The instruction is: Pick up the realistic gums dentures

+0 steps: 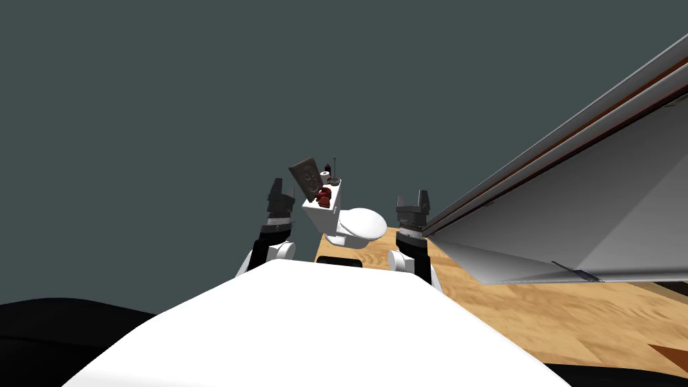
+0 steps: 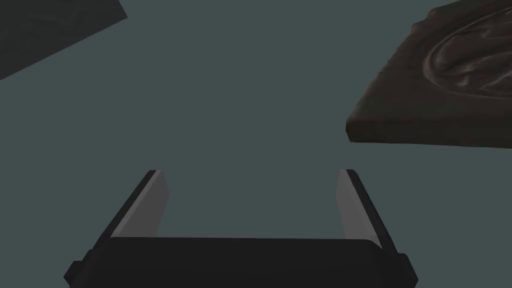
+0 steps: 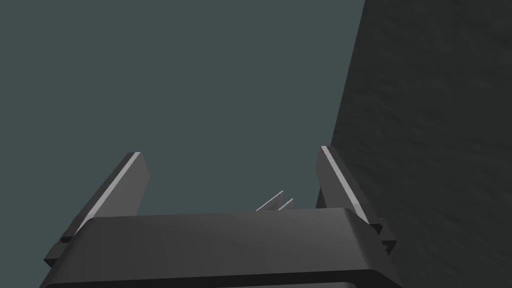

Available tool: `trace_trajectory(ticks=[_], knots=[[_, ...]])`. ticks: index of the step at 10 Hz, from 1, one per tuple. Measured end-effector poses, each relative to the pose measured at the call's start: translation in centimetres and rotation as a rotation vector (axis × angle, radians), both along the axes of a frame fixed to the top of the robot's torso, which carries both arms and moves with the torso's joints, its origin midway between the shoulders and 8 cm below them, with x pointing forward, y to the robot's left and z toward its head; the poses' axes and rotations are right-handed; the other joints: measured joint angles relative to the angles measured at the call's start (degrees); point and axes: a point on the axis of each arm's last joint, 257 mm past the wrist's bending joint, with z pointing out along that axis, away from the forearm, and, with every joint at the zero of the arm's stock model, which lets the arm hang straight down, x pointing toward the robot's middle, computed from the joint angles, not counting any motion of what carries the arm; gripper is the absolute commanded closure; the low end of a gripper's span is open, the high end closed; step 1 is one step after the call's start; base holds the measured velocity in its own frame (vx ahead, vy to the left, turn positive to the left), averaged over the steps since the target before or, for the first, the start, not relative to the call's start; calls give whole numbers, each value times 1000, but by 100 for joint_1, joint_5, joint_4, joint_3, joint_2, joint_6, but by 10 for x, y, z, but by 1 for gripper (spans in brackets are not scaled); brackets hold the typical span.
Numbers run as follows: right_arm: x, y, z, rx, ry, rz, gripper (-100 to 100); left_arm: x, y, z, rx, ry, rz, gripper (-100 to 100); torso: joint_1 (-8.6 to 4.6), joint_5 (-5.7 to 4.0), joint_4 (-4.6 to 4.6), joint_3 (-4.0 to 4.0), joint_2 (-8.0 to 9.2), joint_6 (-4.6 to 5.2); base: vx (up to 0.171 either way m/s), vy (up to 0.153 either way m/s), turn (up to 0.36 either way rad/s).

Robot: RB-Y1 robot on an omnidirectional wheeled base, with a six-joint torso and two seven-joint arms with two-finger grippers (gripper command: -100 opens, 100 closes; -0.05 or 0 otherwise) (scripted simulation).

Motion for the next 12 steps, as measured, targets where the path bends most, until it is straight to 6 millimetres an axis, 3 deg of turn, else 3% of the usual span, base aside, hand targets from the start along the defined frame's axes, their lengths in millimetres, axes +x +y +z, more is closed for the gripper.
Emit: trace_trajectory(ticks=[3,12], knots=[[0,0,0,0,0,0,0,16,-9,-6,22,30,-51,-100,-19,-4,-2,-4,-7,1,11,-50,-70],[0,0,0,0,0,0,0,97,-43,-52,17,196,-183,-100,-5,-1,0,0,0,0,-9,-23,-47]])
